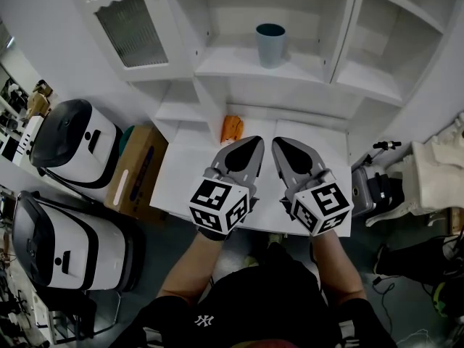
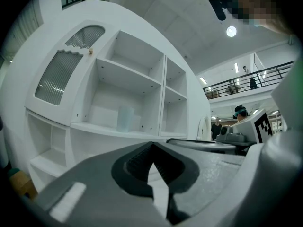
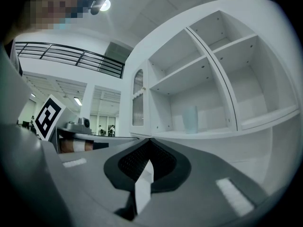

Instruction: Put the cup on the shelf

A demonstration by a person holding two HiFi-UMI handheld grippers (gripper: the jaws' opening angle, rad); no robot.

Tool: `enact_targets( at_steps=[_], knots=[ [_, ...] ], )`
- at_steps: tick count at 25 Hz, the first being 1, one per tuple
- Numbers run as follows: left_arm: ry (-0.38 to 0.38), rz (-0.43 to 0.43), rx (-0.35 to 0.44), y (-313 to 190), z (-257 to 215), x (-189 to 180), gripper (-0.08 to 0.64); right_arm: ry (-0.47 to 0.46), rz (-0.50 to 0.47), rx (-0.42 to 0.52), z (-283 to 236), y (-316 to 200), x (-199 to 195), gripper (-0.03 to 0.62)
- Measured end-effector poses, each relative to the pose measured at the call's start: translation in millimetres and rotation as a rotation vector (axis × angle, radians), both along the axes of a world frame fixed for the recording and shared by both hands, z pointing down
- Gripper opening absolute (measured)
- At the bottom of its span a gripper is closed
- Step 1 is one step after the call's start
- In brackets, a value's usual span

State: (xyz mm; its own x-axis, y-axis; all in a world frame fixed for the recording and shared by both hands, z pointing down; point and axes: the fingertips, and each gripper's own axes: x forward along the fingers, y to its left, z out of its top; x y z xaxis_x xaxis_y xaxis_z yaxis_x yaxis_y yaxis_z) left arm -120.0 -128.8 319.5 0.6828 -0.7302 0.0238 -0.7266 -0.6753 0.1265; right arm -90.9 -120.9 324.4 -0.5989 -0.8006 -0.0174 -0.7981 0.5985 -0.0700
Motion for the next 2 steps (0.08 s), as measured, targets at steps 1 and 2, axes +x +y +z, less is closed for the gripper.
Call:
enact_targets(
  at_steps=[1,2],
  knots=[
    [0.000,0.000,0.001,-0.4,-0.3,0.2,0.000,0.000,0.000,0.001,-0.3,-0.4,0.0,0.012],
    [0.001,0.000,0.001,-0.8,-0.7,0.5,0.000,0.000,0.000,0.001,-0.6,-0.9,-0.1,0.012]
  ],
)
